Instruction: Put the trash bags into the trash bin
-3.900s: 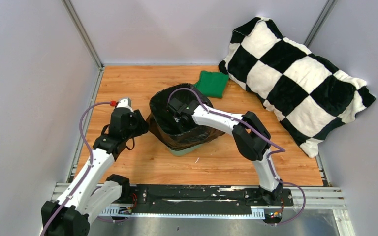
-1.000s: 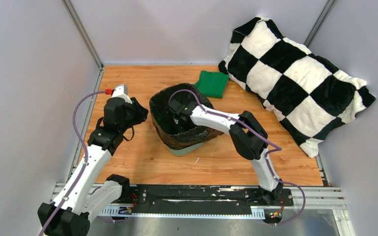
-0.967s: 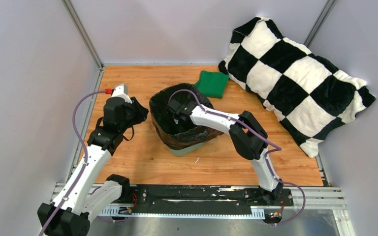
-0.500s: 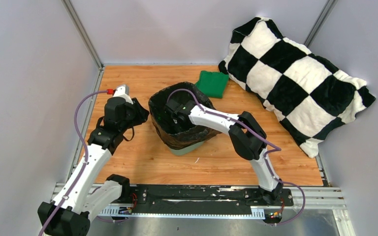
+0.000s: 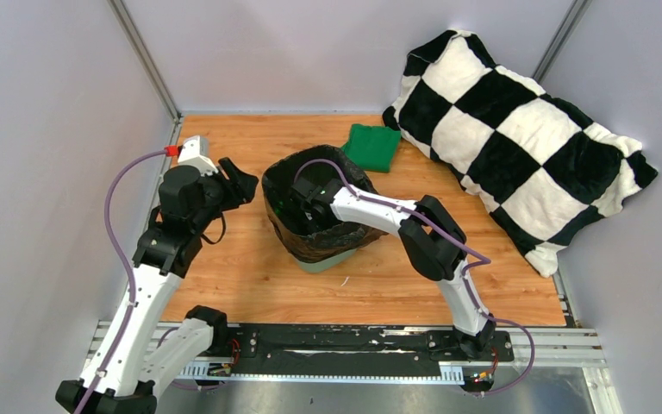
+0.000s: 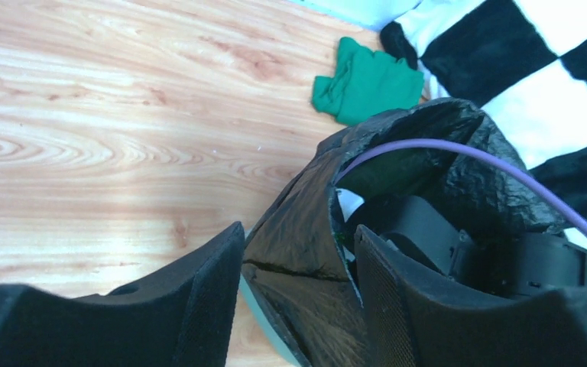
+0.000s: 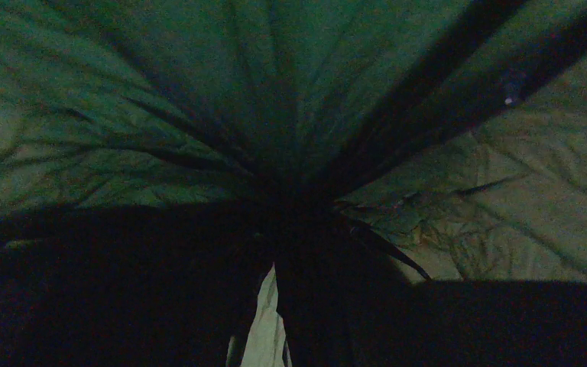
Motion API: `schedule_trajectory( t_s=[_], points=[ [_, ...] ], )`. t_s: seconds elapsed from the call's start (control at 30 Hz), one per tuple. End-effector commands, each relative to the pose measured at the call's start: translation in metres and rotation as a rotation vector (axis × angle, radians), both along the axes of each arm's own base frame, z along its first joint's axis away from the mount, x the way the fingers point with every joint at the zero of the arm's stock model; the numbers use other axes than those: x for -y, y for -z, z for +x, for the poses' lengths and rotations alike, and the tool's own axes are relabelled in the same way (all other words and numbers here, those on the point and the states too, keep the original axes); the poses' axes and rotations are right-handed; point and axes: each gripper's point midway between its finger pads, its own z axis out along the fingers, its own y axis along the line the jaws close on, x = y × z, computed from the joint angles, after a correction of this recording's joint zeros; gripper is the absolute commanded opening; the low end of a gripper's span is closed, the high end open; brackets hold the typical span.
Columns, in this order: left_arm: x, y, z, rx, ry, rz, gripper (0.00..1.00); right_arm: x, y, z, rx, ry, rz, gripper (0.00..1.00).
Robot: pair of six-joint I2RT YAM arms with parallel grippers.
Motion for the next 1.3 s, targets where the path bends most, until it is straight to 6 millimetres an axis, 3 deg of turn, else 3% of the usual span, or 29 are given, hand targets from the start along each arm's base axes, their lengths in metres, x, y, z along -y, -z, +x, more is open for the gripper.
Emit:
schedule_trajectory(
  t_s=[0.0,0.1,0.3,0.57,0.73,0.97,1.27],
  points=[
    [0.009,-0.007,-0.004,0.024,0.056,-0.018,0.61,0.006,0.013,-0.009,-0.034,-0.014,-0.036,0.41],
    [0.021,-0.001,-0.005,0.03,0.118,-0.043,0.66,0.005,0.012,-0.008,-0.032,-0.013,-0.032,0.41],
    [0.035,0.02,-0.008,0.028,0.189,-0.071,0.66,0.004,0.013,-0.009,-0.038,-0.014,-0.029,0.41],
    [0.037,0.042,-0.006,-0.009,0.197,-0.064,0.57,0.003,0.013,-0.009,-0.04,-0.012,-0.027,0.41],
    [0.038,0.06,-0.005,-0.065,0.202,-0.054,0.5,-0.001,0.002,-0.005,-0.023,-0.01,-0.004,0.42],
    [0.04,0.063,-0.004,-0.074,0.212,-0.05,0.5,-0.011,-0.015,-0.002,-0.005,-0.021,0.02,0.43],
    [0.042,0.07,-0.003,-0.096,0.217,-0.042,0.5,-0.009,-0.014,-0.001,-0.012,-0.023,0.007,0.41]
  ],
)
